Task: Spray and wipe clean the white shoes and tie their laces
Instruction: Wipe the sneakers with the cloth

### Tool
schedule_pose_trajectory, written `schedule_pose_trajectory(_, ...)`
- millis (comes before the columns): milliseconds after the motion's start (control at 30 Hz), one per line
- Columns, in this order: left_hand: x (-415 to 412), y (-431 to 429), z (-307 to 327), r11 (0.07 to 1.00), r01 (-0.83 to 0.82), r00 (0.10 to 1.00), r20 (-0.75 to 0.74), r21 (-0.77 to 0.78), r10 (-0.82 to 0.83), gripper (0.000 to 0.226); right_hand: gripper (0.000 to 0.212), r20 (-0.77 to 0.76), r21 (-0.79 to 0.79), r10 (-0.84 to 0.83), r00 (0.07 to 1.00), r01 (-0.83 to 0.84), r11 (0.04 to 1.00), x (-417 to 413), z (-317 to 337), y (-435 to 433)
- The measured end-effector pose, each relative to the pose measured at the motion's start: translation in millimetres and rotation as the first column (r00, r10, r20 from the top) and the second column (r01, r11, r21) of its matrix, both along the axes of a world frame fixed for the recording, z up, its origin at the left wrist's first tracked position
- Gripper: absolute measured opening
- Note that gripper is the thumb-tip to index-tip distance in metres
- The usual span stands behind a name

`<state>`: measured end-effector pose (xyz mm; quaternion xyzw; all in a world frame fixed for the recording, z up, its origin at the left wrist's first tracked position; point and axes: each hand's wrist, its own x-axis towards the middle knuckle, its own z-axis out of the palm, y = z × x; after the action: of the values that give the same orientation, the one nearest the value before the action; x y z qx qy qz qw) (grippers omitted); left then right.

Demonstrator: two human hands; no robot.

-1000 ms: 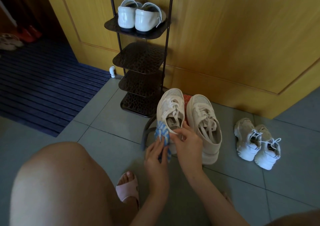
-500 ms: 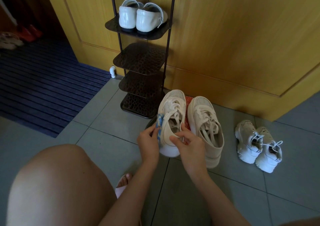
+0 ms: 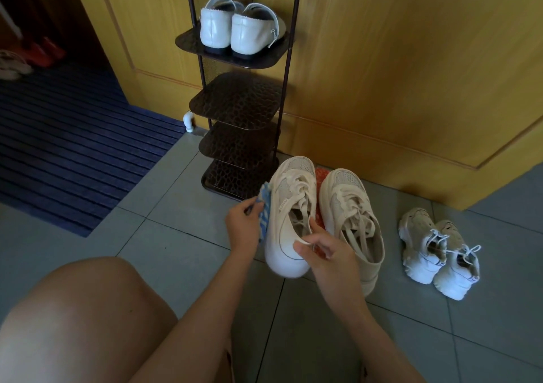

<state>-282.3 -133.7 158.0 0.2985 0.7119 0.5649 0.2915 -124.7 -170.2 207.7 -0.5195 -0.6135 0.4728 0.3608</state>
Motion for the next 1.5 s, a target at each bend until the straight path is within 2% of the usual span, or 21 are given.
schedule_pose_trajectory(100,-4.9,4.7,5.7,0.995,0.073,0.997,-0.024,0.075,-0.072,0.027,0.012,0.036,0.004,0.022,0.999,-0.022,1.000,1.2,-0.2,-1.7)
schedule_pose_trajectory(267,-5.0,10.9,3.3,0.953,0.285,0.931,-0.266,0.101,-0.250,0.035,0.010,0.037,0.012,-0.004,0.999,0.004,1.000,-6.4,0.5,-6.5)
schedule_pose_trajectory(367,-2.4,4.4,-4.0,0.943,0.325,0.854,-0.451,0.073,-0.259,0.035,0.009,0.000,0.001,-0.007,1.000,0.007,1.000,-8.3,-0.5,-7.0)
schedule_pose_trajectory(433,-2.0,-0.4,-5.7,0.941,0.333,0.828,-0.492,0.050,-0.267,0.035,0.010,-0.002,-0.013,-0.014,1.000,0.014,1.000,-8.6,-2.1,-5.9)
schedule_pose_trajectory(667,5.8,-30.7,7.6,0.956,0.287,0.930,-0.257,0.063,-0.263,0.031,0.006,0.018,0.004,-0.036,0.999,0.036,0.999,-9.9,-3.6,-7.3)
schedule_pose_trajectory(800,9.6,-41.6,10.1,0.977,0.214,0.976,-0.045,0.006,-0.213,0.030,0.006,0.020,-0.004,-0.038,0.999,0.038,0.999,-10.2,-4.2,-6.8)
schedule_pose_trajectory(900,8.8,-48.2,8.1,0.987,0.155,0.988,0.026,-0.037,-0.154,0.029,0.008,0.010,-0.006,-0.017,1.000,0.017,1.000,-9.1,-3.1,-6.9)
schedule_pose_trajectory(1100,-13.2,-19.4,16.5,0.999,0.017,1.000,-0.015,-0.035,-0.017,0.030,0.011,-0.036,-0.018,0.007,0.999,-0.008,1.000,-5.5,-1.9,-7.4)
schedule_pose_trajectory(1267,-12.8,17.5,21.4,0.989,0.150,0.988,-0.041,-0.009,-0.150,0.031,0.012,-0.029,-0.023,-0.028,0.999,0.027,0.999,-6.8,-3.7,-6.9)
schedule_pose_trajectory(1500,-8.8,8.4,6.3,0.988,0.149,0.977,-0.152,-0.031,-0.152,0.029,0.013,0.057,0.002,-0.071,0.996,0.071,0.997,-6.8,-4.6,-7.6)
